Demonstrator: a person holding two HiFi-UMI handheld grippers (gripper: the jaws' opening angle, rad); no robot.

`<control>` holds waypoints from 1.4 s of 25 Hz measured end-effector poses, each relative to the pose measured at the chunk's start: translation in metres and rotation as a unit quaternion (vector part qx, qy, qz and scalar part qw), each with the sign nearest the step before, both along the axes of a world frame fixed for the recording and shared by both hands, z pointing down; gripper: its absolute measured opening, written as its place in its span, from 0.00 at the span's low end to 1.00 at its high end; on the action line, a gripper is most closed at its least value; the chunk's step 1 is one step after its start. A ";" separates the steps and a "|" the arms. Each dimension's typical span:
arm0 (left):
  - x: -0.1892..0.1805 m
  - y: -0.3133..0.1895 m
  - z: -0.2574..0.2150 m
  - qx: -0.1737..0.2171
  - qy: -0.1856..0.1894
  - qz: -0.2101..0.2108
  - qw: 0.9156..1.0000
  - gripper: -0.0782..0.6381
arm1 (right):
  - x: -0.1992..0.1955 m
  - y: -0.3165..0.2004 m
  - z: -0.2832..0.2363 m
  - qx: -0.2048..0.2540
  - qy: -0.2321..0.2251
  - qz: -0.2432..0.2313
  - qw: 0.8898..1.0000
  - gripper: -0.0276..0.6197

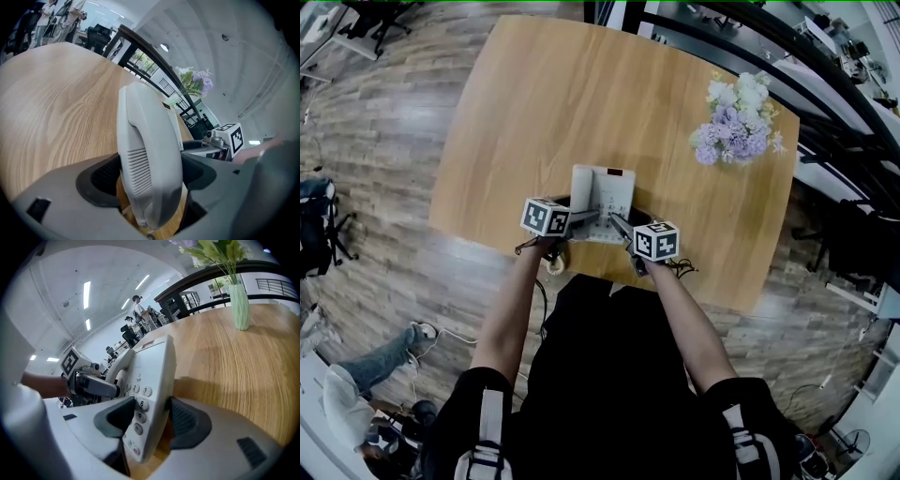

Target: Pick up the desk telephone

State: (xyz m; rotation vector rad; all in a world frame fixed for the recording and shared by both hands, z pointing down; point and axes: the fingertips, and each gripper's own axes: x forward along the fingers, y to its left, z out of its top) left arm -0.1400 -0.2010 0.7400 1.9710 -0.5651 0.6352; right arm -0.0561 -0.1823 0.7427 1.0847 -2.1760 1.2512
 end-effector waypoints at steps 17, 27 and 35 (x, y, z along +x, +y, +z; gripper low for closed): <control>0.002 0.031 -0.043 0.044 -0.014 -0.094 0.995 0.67 | 0.006 0.018 -0.039 0.028 -0.018 -0.087 0.996 0.42; 0.023 0.056 -0.072 0.072 -0.021 -0.119 0.990 0.67 | 0.027 0.036 -0.063 0.056 -0.024 -0.121 0.991 0.41; 0.042 0.077 -0.095 0.094 -0.024 -0.142 0.985 0.67 | 0.046 0.055 -0.085 0.076 -0.033 -0.139 0.987 0.41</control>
